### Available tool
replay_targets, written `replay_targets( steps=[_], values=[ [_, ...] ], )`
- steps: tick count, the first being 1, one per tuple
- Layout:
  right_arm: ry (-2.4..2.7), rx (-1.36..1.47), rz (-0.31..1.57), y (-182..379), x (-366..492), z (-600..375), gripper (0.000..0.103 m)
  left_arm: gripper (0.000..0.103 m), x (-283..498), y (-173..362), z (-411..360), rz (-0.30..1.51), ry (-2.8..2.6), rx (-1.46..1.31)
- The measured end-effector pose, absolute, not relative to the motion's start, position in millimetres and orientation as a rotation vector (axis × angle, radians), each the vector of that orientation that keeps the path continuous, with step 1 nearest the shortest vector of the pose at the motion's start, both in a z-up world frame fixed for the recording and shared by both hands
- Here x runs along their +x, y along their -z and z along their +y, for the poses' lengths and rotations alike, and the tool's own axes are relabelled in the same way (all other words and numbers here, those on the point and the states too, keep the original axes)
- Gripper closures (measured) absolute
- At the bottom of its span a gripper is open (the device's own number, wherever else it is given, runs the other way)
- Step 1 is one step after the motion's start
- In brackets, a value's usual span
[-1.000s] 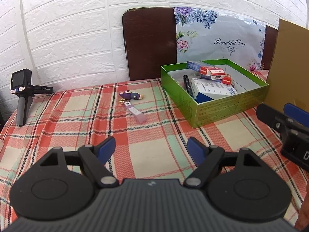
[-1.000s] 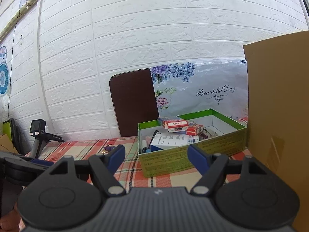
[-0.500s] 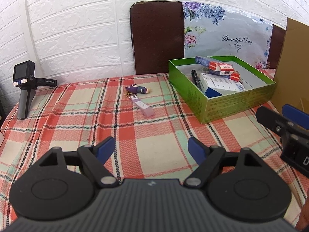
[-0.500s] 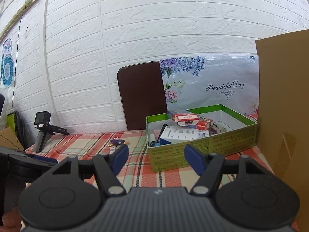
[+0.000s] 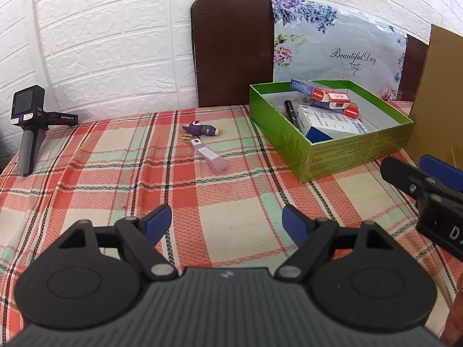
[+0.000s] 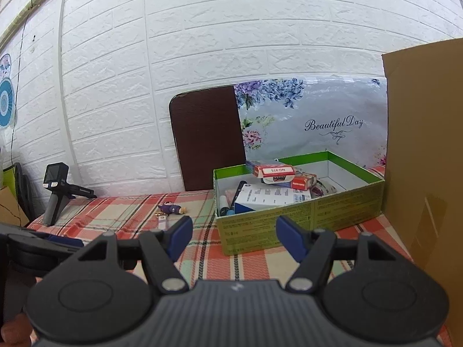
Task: Organize objects
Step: 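Withdraw the right gripper and move it to the purple figure keychain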
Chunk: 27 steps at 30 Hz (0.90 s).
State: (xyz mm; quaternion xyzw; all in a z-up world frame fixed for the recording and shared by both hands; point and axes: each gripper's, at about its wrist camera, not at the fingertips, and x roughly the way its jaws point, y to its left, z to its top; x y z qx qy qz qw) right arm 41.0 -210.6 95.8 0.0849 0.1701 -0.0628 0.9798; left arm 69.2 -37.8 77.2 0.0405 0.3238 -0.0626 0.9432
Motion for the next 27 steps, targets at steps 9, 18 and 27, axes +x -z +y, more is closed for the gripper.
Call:
replay_targets(
  steps=[9,18,27],
  values=[
    [0.098,0.127,0.379,-87.9,55.3,-192.9,0.037,0.018,83.4,-62.7,-20.0,0.7,0.107,0.056],
    [0.041,0.085,0.418,-82.5,75.4,-171.2,0.037,0.016,102.9,-47.2,10.2,0.716,0.076,0.004],
    [-0.192,-0.045,0.501,-66.3,124.0,-106.8,0.059,0.011,121.5,-7.9,95.7,0.648,-0.179,-0.011]
  ],
)
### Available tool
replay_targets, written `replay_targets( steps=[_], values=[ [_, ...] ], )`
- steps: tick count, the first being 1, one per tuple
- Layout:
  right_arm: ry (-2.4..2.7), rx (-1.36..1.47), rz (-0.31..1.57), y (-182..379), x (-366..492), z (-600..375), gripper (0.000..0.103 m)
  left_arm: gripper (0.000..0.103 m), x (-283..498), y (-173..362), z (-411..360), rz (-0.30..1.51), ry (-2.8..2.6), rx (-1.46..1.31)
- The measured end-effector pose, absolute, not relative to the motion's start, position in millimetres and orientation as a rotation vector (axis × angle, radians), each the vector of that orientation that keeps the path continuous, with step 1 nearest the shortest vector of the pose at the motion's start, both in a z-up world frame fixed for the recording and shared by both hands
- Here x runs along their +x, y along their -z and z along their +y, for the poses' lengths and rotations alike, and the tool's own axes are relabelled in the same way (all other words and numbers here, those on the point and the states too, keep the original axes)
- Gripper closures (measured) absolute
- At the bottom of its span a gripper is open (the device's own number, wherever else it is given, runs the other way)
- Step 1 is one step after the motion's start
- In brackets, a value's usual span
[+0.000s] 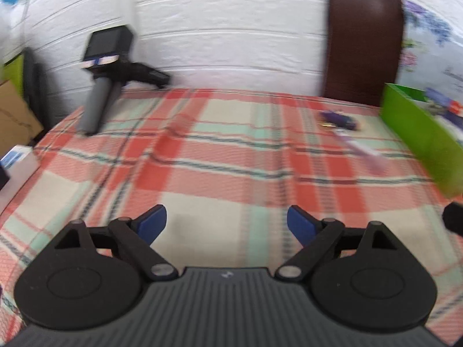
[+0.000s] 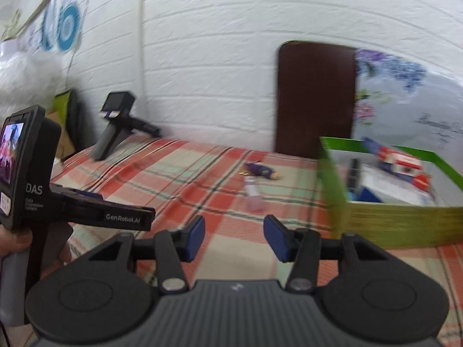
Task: Organize objects
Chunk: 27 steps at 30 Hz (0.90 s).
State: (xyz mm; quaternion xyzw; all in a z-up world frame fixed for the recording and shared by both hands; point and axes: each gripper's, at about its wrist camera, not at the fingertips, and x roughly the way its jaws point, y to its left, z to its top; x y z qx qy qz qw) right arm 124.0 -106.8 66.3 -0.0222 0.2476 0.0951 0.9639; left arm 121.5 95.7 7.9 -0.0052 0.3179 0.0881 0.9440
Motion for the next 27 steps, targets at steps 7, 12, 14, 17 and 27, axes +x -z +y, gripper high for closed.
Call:
replay_targets(
  steps=[7,12,14,17,27],
  values=[
    [-0.105,-0.121,0.573,-36.0,227.1,-85.6,0.06,0.006,119.0,7.3,108.3,0.563,-0.175,-0.046],
    [-0.101,-0.035,0.645,-16.0,266.3,-98.8,0.084,0.006,119.5,6.7,110.7,0.554,-0.145,-0.063],
    [-0.124,-0.03,0.648,-17.6,255.0,-99.0,0.085,0.006,120.1,7.2,110.2,0.553,-0.147,-0.063],
    [-0.189,-0.059,0.655,-17.0,216.8,-96.4,0.085,0.006,120.6,8.2,109.5,0.553,-0.148,-0.061],
    [-0.23,-0.035,0.689,-20.3,39.4,-148.6,0.084,0.004,113.3,-2.0,100.9,0.653,-0.071,-0.083]
  ],
)
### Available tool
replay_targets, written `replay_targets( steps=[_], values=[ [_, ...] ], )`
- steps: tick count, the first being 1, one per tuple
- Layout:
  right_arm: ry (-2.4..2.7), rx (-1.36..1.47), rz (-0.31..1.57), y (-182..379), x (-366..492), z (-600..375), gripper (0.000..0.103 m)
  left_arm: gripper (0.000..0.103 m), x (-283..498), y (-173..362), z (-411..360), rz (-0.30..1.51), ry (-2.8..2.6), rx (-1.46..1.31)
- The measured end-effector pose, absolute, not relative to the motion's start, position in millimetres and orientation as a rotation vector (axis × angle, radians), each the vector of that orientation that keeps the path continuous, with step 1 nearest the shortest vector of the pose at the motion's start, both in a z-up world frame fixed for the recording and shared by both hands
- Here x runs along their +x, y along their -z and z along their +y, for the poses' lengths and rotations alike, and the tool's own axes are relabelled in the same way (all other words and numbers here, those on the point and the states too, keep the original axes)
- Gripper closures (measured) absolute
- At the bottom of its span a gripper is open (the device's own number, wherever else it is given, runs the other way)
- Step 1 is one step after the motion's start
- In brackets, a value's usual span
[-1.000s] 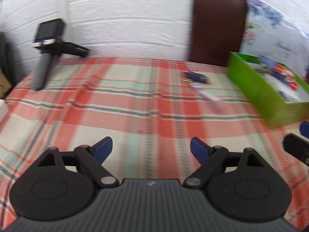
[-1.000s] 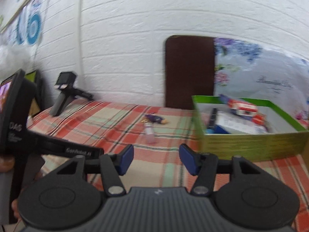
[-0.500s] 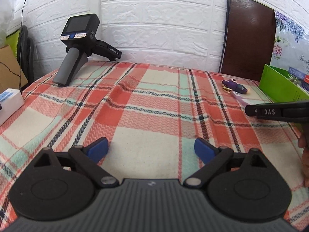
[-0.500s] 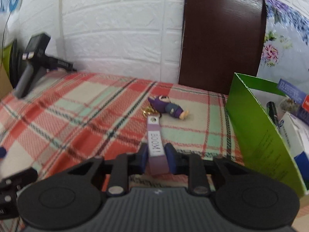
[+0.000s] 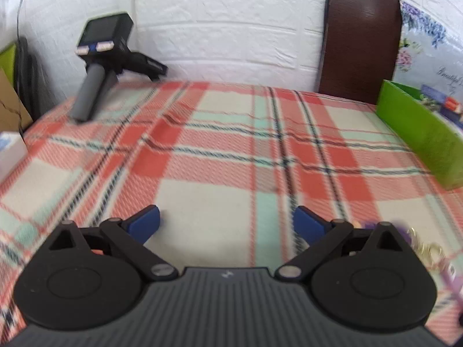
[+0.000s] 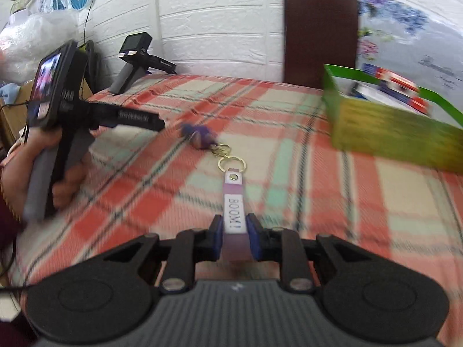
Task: Organize objects
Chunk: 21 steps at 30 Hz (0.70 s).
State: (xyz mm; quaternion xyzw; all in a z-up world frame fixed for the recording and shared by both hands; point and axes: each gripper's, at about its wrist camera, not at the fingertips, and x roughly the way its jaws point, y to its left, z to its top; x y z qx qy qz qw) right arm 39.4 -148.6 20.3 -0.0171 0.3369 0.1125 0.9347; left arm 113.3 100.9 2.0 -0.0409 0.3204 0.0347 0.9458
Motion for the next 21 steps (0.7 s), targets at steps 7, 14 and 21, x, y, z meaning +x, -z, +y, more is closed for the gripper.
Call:
replay_targets(
  steps=[7,14,21],
  values=[
    [-0.229,0.002,0.654,-20.1,19.9,-157.5,0.075,0.015,77.7,-23.2,64.7,0.858,0.258,-0.298],
    [-0.256,-0.01,0.634,-13.2,17.3,-158.1,0.067,0.016,58.7,-24.7,31.1,0.845,0.354,-0.031],
    [-0.247,-0.021,0.625,-11.4,16.2,-161.9,0.06,0.011,20.1,-26.2,30.9,0.859,0.556,-0.045]
  ],
)
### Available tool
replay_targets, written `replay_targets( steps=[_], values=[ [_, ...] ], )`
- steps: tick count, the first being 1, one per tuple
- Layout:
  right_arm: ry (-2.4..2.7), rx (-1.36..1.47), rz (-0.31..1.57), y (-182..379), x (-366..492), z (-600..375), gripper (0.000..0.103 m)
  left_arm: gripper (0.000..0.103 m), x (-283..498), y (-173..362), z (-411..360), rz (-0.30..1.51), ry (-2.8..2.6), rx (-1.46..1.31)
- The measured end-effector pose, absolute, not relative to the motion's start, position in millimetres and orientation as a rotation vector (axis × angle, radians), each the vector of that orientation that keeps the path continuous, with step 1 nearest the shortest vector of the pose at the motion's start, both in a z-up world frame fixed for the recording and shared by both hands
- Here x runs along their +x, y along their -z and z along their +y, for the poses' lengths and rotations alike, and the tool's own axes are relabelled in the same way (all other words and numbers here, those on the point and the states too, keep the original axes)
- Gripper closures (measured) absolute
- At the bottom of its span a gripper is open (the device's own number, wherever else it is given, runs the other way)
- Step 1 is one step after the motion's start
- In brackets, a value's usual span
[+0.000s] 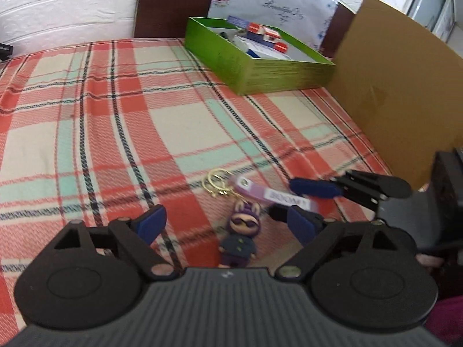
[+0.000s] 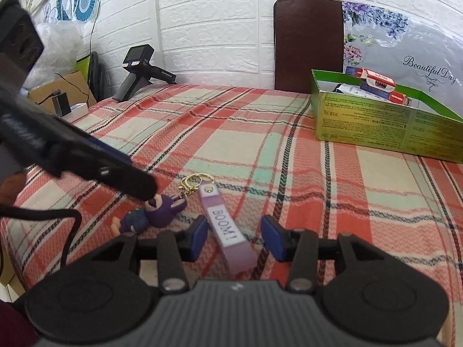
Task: Organize objects
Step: 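Lift the keychain and carry it over the green box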
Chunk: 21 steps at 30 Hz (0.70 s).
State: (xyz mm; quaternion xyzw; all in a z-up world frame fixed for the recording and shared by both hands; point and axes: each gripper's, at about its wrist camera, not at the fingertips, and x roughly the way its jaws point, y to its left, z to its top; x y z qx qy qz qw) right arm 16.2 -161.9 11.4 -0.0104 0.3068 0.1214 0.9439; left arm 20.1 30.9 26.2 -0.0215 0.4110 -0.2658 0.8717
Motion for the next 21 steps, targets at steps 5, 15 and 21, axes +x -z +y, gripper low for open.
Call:
replay_targets(
  steps=[5,15,21],
  values=[
    [-0.252,-0.068,0.617,-9.6,13.0,-160.8,0.062,0.035,25.1,-7.8,15.9,0.929,0.525,0.019],
    [-0.284,-0.047,0.573,-21.9,11.6,-163.2,0.084,0.072,38.4,-20.5,-15.9,0.863,0.607,0.055],
    [-0.184,-0.035,0.424,-58.7,30.5,-190.5,0.084,0.071,68.7,-71.9,-47.4,0.722,0.633,0.075]
  ],
)
